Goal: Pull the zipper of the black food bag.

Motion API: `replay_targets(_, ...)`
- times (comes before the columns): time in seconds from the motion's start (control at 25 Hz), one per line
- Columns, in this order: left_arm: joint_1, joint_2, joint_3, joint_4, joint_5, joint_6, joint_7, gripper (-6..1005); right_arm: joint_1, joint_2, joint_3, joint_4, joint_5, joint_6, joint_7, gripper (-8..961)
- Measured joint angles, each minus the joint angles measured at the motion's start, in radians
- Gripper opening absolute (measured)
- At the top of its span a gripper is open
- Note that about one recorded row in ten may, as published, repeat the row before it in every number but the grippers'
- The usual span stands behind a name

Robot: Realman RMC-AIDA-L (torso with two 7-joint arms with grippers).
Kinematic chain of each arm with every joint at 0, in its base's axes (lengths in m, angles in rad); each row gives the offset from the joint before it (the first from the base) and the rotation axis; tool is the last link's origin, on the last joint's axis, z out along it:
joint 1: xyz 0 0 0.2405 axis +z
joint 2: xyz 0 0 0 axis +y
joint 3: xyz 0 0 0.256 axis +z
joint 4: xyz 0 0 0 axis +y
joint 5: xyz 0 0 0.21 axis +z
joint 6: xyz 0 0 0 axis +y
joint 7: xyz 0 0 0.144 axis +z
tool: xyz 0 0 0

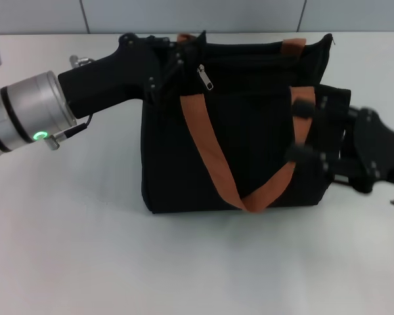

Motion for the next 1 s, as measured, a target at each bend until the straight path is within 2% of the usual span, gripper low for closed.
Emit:
replay_targets(0.28, -0.009, -0.002, -0.009, -0.001, -0.025, -0.002, 0.005, 21, 0.036, 0.005, 0.022, 0.024, 0.006, 0.049, 0.05, 752)
replay_targets(0.48, 0.008, 0.004, -0.006, 0.008, -0.057, 0.014, -0.001, 21, 0.056, 0.008, 0.032, 0.035, 0.02, 0.095, 0.061, 752)
replay_targets(1.0, 0.027, -0.001, -0.002, -0.011, -0.078, 0.047, 0.016, 21, 0.169, 0.01, 0.011, 0.103, 0.031, 0.23, 0.149, 705)
